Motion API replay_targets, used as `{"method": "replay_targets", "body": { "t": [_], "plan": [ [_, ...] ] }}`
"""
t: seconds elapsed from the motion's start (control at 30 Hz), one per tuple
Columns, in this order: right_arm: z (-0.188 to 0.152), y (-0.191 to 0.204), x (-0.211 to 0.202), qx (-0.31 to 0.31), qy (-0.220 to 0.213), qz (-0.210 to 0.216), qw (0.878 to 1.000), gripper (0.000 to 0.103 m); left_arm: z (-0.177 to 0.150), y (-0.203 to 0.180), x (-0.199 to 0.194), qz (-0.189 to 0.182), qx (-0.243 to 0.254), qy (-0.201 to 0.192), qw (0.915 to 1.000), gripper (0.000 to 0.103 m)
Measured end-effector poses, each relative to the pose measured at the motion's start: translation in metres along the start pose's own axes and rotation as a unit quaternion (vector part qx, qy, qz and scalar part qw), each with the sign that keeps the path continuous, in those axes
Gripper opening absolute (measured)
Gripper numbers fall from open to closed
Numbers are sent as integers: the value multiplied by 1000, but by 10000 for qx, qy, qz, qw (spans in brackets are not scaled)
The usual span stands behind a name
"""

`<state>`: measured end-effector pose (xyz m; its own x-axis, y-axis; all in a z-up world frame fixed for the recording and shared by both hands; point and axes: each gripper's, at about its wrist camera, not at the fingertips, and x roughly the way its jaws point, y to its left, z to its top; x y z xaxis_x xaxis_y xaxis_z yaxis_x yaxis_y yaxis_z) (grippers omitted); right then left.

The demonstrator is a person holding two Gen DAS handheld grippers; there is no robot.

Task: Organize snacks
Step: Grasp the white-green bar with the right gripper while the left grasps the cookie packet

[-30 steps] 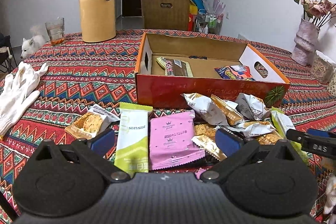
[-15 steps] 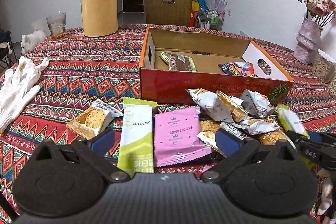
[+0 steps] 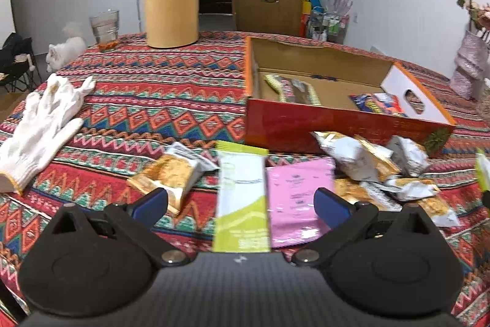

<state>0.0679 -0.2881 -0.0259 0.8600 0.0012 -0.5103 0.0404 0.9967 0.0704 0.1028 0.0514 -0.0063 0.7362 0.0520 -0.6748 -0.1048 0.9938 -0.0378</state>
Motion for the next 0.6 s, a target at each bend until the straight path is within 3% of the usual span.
{"method": "replay_targets", "body": {
  "t": [0.37, 0.6],
  "plan": [
    [-8, -6, 0, 102, 88, -61, 9999, 36, 6, 14, 33, 414, 39, 343, 9985, 102],
    [-8, -8, 2, 118, 113, -147, 9998, 36, 20, 29, 28, 534, 141, 135, 9984, 102]
  ]
}}
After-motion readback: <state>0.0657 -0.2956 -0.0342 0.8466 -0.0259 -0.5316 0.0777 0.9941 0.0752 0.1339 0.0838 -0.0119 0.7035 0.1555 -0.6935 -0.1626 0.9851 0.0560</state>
